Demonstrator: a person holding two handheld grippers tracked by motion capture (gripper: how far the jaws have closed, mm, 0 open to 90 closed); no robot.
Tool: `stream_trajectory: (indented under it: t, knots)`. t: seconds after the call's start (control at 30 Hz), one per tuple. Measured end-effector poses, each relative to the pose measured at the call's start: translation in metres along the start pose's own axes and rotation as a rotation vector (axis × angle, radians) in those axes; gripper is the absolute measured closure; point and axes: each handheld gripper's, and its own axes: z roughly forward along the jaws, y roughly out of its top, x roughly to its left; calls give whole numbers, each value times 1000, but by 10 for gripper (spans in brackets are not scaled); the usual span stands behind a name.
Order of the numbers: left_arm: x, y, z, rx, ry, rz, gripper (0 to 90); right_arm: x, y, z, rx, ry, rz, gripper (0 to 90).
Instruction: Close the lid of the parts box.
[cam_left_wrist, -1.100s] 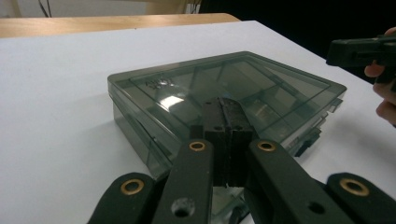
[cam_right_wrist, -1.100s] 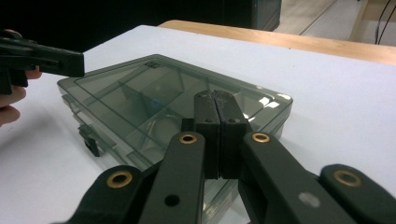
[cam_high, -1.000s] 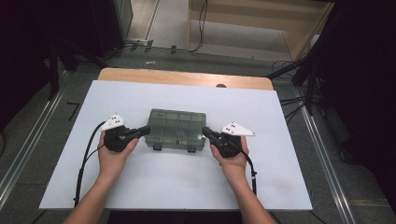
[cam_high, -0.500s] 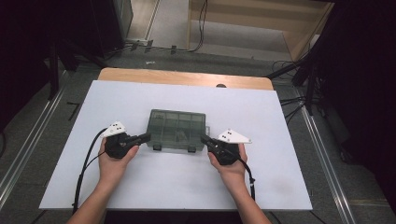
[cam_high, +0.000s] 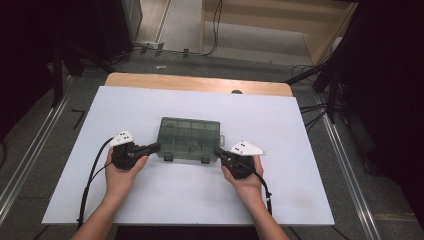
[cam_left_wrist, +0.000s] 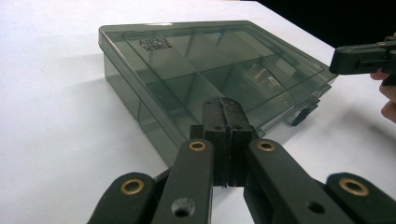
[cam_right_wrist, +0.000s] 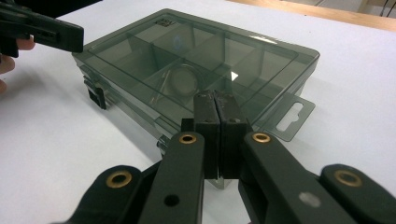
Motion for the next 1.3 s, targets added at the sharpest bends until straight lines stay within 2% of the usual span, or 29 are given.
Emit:
stream_trajectory:
  t: [0.2, 0.27, 0.33, 0.43, 0.5, 0.57, 0.67, 0.73, 0.77, 0.8, 0.9, 1.0, 1.1, 1.17, 1.2, 1.27, 1.3]
  knots:
    - [0, 0, 0, 1, -2, 1, 890, 0, -5, 1, 18, -6, -4, 873]
    - [0, 0, 1, 3, -5, 1, 890, -1, -7, 1, 5, -3, 12, 877]
    - [0, 0, 1, 3, -6, 0, 890, 0, -10, 3, -1, -13, 5, 879]
    - [0, -1, 2, -1, -13, -7, 890, 2, -13, 4, -24, -30, -30, 880]
    - [0, -1, 2, -2, -13, -6, 890, 3, -13, 4, -25, -47, -51, 879]
    - [-1, -1, 2, -1, -13, -4, 890, 2, -12, 5, -22, -43, -59, 871]
    - [-2, -1, 1, -7, -8, -10, 889, 2, -12, 4, -28, -18, -35, 729]
    - [-3, 0, -1, -48, -44, -23, 869, 2, -11, 2, -30, 8, -39, 660]
    - [-4, 1, -3, -62, -46, -18, 832, 2, -11, 2, -31, 12, -40, 632]
    - [-7, 3, -4, -68, -27, 4, 778, 2, -10, 1, -33, 25, -36, 587]
    - [-12, 4, -6, -76, -22, 27, 620, -1, -7, -3, -58, 49, -2, 448]
    - [-14, 3, -9, -96, -26, 39, 457, -3, -3, -12, -96, 34, 4, 270]
    - [-17, 3, -11, -112, -30, 39, 268, -7, -1, -20, -105, 45, 9, 98]
    - [-20, 3, -12, -113, -29, 48, 156, -7, -2, -24, -107, 45, 15, 88]
    - [-20, 2, -13, -109, -27, 63, 150, -8, -2, -26, -111, 44, 7, 83]
    - [-21, 1, -13, -104, -24, 73, 105, -10, -4, -29, -106, 42, 11, 0]
    - [-21, 1, -14, -106, -30, 76, 96, -12, -5, -30, -109, 54, 6, 0]
